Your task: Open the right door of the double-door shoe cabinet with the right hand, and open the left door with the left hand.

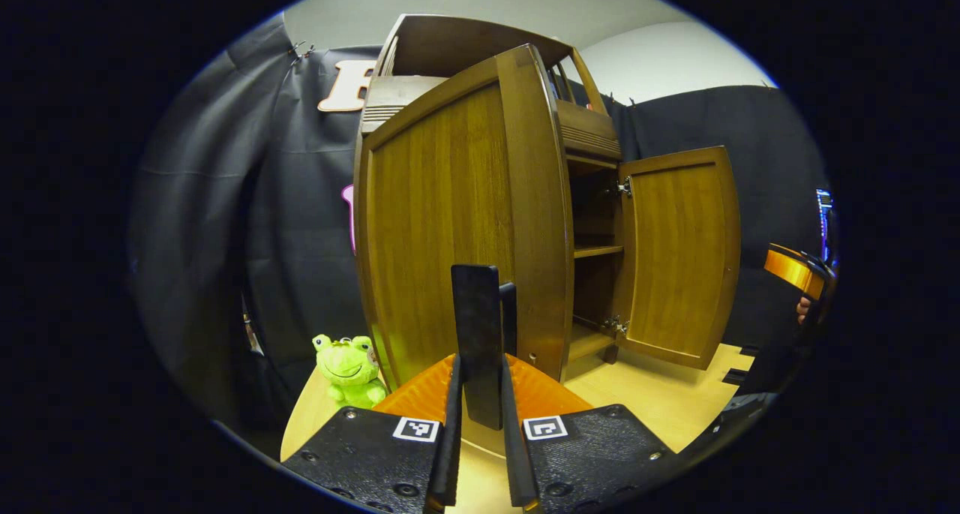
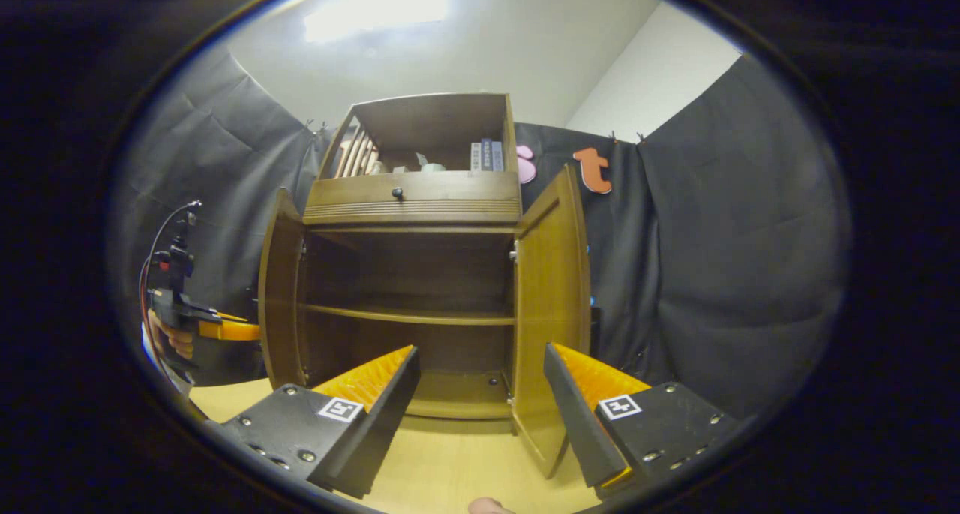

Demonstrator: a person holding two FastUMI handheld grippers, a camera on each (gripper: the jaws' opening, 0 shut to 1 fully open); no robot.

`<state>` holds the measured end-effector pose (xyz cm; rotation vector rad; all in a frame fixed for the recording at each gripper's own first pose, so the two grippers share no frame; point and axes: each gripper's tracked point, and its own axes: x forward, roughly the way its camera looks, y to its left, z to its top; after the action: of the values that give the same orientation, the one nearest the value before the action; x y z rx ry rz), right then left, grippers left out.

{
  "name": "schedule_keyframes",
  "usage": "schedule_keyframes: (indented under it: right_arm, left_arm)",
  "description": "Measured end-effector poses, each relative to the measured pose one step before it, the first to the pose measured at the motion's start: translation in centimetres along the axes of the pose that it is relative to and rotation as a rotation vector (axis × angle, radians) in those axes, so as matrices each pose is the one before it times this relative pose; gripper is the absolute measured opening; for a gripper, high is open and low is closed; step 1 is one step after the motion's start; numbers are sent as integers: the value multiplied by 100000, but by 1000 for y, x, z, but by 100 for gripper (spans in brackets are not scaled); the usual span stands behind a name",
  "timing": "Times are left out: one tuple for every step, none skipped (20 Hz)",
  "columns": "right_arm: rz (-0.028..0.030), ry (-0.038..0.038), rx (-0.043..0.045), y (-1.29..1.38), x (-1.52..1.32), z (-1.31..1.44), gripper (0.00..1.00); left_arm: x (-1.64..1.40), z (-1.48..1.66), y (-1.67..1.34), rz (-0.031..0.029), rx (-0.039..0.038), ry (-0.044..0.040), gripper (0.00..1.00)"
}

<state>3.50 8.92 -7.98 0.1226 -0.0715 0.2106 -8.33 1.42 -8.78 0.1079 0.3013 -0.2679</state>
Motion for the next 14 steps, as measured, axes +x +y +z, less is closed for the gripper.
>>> schedule_keyframes:
  right_arm:
    - [570, 61, -344, 277, 183, -104, 98]
    - [304, -332, -402, 232, 73, 15, 98]
    - [323, -399, -404, 213, 52, 167, 98]
    - [500, -660, -234, 312, -57, 271, 98]
    - [437, -959, -328, 219, 20, 295, 98]
    - [104, -1172, -494, 155, 6, 363, 98]
    - [-105, -888, -438, 91, 51, 291, 98]
    - [-331, -897, 30, 112, -58, 185, 98]
    - [-291, -103, 593, 80, -18, 113, 98]
    - [1004, -66, 555, 442, 29, 126, 98]
    - [842, -462, 720, 257, 1, 221, 98]
    - [-79, -718, 739, -109, 3, 322, 98]
    - [-348, -372, 1038, -194, 99, 250, 98]
    - [-103, -63, 1404, -39, 148, 201, 98]
  left_arm:
    - [-240, -10, 308, 491, 12, -54, 27]
    - [-196, 18, 198, 289, 496, 170, 27]
    - [-319, -19, 292, 458, 617, 33, 27]
    - [-221, 59, 210, 587, 369, -72, 27]
    - [-154, -111, 318, 669, 32, 208, 26]
    - [-176, 65, 306, 508, 315, -235, 26]
    - [-261, -63, 319, 755, -297, 6, 26]
    - [-160, -1, 353, 756, 66, -5, 25]
    - [-144, 66, 336, 1067, -120, 70, 24]
    - [-108, -65, 226, 794, 158, 448, 24]
    - [-108, -39, 249, 532, 513, 37, 24]
    - [-144, 50, 344, 1157, -170, -57, 24]
    - [-255, -86, 433, 1377, -496, 74, 23]
    - [-121, 62, 442, 1563, -857, -281, 22]
